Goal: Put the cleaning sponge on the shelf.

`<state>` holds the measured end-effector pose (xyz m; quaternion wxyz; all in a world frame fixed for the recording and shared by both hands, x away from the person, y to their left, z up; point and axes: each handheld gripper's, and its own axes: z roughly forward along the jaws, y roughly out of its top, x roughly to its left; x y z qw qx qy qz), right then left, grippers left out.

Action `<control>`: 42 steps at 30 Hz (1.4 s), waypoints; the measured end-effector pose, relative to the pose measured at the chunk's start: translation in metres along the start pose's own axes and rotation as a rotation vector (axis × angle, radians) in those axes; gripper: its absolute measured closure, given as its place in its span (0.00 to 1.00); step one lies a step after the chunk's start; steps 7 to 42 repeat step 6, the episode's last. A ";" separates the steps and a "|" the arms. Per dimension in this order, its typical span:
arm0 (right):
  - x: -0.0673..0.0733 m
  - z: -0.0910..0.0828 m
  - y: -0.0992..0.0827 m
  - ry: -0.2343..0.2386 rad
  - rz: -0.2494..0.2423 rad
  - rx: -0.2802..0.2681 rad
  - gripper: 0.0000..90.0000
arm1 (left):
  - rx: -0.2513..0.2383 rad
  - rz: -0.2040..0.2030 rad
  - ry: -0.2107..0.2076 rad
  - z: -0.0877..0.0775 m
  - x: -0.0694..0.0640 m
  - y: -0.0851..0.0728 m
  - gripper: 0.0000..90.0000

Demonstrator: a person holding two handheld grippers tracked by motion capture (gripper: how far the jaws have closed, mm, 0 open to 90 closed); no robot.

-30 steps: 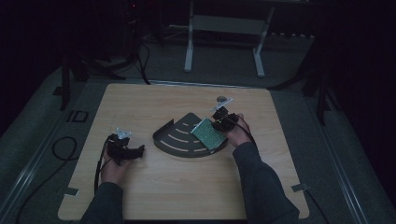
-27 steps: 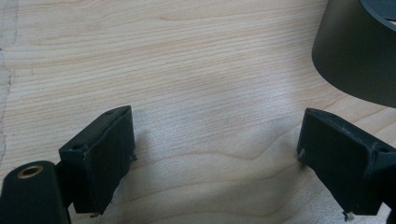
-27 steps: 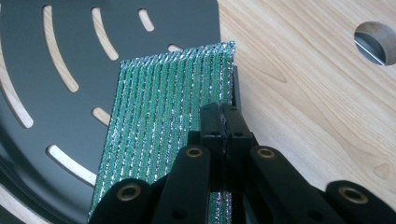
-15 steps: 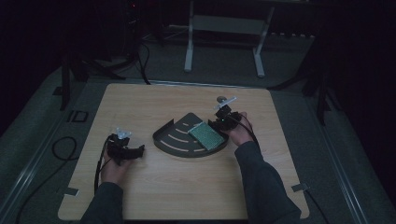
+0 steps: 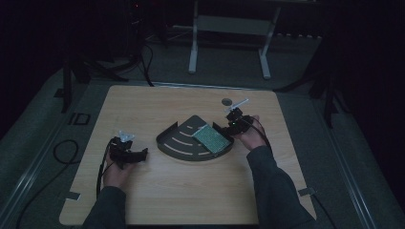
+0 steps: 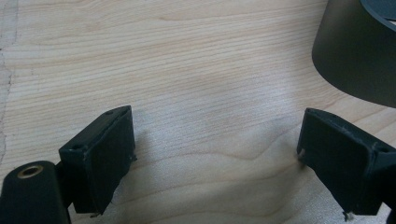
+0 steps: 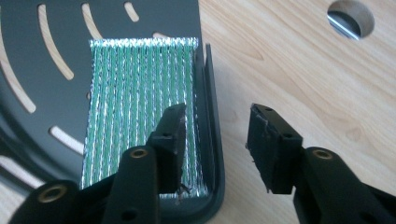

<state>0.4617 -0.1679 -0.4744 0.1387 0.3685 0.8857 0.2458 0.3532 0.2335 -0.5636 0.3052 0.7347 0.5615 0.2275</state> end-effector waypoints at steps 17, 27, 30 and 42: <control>-0.010 -0.010 -0.017 0.019 0.056 0.005 0.52 | 0.000 0.000 0.000 0.000 0.000 0.000 0.13; -0.010 -0.010 -0.017 0.019 0.056 0.005 0.52 | 0.000 0.000 0.000 0.000 0.000 0.000 0.13; -0.010 -0.010 -0.017 0.019 0.056 0.005 0.52 | 0.000 0.000 0.000 0.000 0.000 0.000 0.13; -0.010 -0.010 -0.017 0.019 0.056 0.005 0.52 | 0.000 0.000 0.000 0.000 0.000 0.000 0.13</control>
